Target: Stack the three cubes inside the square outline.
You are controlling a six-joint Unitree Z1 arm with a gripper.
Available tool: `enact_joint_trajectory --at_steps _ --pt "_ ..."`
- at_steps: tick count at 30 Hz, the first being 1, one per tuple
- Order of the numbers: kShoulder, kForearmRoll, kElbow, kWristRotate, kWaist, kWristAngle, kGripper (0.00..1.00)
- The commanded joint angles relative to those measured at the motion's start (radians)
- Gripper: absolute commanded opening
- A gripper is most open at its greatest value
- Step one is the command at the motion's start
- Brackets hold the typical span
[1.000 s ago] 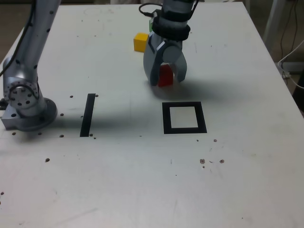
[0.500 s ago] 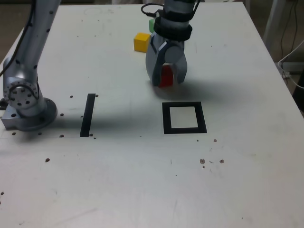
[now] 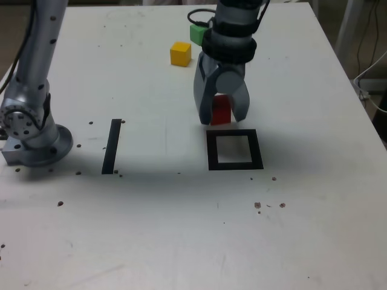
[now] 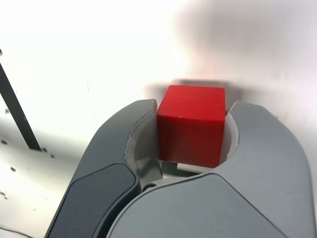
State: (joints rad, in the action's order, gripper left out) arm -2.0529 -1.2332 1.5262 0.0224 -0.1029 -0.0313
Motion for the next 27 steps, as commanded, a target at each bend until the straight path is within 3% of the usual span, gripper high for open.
enact_joint_trajectory --at_steps 1,11,23,25,27 --pt "0.003 -0.005 0.003 0.016 0.025 -0.005 0.31" --pt "-0.024 -0.002 0.025 0.076 0.136 -0.018 0.31" --pt "-0.064 0.008 0.042 0.082 0.164 -0.028 0.31" --pt "-0.068 0.012 0.041 0.082 0.164 -0.028 0.34" --pt "-0.071 0.017 0.039 0.082 0.164 -0.027 0.46"
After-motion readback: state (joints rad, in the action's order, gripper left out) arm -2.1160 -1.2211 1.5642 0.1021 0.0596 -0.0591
